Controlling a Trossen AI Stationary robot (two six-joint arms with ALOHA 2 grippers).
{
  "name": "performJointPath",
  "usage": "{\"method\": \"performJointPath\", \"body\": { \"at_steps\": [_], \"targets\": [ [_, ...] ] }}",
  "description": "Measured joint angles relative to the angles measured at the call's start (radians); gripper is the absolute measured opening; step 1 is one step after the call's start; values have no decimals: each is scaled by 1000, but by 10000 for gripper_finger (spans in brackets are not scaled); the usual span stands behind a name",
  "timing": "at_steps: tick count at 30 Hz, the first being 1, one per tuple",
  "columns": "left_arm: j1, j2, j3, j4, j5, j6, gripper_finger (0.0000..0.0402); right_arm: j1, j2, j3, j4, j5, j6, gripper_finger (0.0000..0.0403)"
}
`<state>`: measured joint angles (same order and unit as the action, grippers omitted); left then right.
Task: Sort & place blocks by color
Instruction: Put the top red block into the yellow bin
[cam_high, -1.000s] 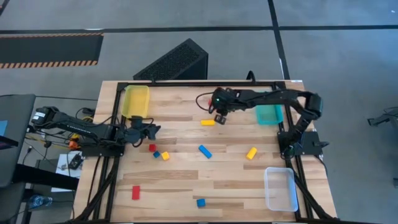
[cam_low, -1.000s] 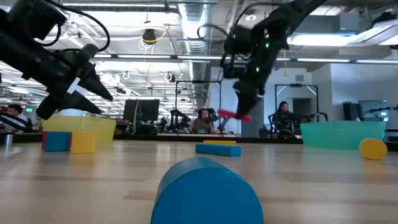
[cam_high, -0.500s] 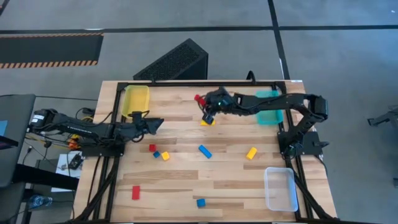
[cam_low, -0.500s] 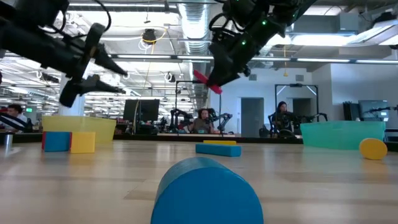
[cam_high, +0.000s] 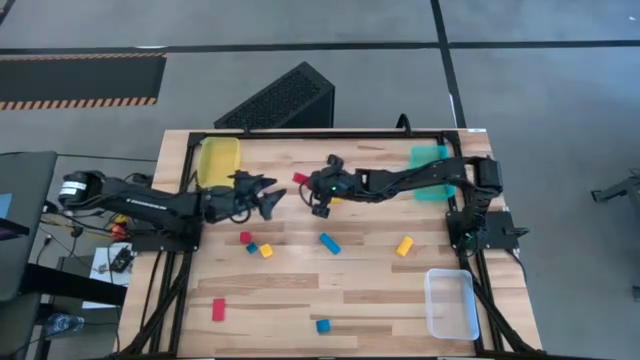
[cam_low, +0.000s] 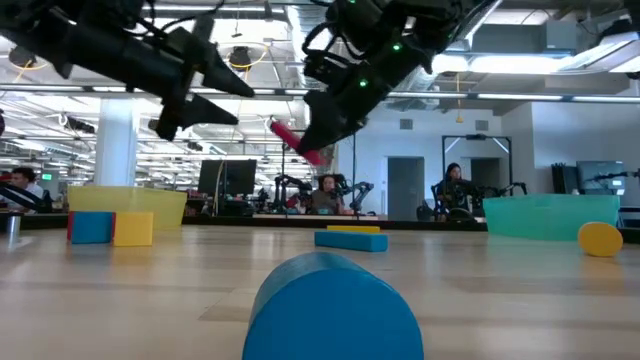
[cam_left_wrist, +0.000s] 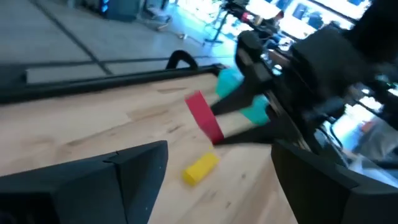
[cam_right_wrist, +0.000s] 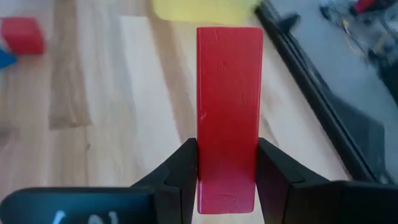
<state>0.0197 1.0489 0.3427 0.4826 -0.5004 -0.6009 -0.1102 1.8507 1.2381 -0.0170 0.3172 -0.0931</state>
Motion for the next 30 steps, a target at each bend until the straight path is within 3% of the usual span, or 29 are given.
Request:
{"method": "performJointPath", "body": {
  "at_steps": [7,11,14,22,30],
  "targets": [
    [143,105,71,-63,157,-147,277,24,73,90,-28,-2,-185,134],
    [235,131,103,-77,338,-195,271,23,93,131,-30,-3,-231,136],
    [290,131,116,-139,416,-237,253,17,100,149,-29,-4,-234,135],
    [380,127,124,-145,593,-259,159,-12,99,159,-31,-8,-257,136],
    [391,127,123,-137,662,-251,31,-13,99,159,-30,9,-264,139]
  ]
}}
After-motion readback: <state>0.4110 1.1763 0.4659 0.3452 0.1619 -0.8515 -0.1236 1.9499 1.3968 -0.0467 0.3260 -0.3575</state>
